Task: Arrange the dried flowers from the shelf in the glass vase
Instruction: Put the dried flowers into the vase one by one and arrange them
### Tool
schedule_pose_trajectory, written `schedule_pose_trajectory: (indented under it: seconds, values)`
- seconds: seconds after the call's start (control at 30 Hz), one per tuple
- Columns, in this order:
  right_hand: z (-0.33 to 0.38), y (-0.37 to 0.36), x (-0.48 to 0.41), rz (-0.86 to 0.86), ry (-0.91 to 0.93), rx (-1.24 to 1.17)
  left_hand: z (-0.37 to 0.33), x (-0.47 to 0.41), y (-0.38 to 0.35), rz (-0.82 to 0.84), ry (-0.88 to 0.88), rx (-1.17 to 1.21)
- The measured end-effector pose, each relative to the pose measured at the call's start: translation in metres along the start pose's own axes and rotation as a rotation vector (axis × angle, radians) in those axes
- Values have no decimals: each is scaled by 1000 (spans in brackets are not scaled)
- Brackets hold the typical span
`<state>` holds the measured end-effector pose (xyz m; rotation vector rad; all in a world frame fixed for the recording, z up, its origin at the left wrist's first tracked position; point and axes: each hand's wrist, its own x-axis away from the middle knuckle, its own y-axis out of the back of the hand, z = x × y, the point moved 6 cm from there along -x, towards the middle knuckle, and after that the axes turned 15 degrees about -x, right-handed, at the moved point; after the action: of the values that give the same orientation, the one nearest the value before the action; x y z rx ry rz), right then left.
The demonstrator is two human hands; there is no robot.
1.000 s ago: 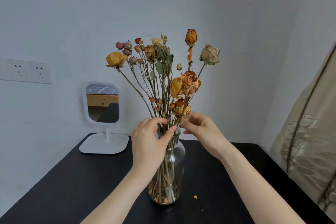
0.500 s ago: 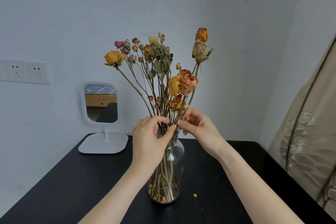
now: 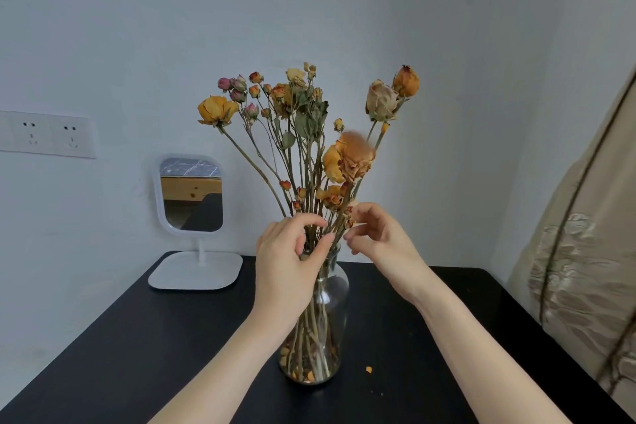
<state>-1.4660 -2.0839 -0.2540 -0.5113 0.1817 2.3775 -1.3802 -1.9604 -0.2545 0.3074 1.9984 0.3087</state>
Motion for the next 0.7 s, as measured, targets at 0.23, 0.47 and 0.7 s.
schedule_pose_trajectory:
  seconds: [0.23, 0.47, 0.7]
  values:
    - [21, 0, 8, -169, 236, 88, -10, -6, -2, -24, -26, -40]
    - [21, 6, 2, -230, 273, 34, 11, 0, 2, -31, 112, 37]
    - [10, 12, -12, -267, 159, -146, 55, 10, -6, 65, 474, 176]
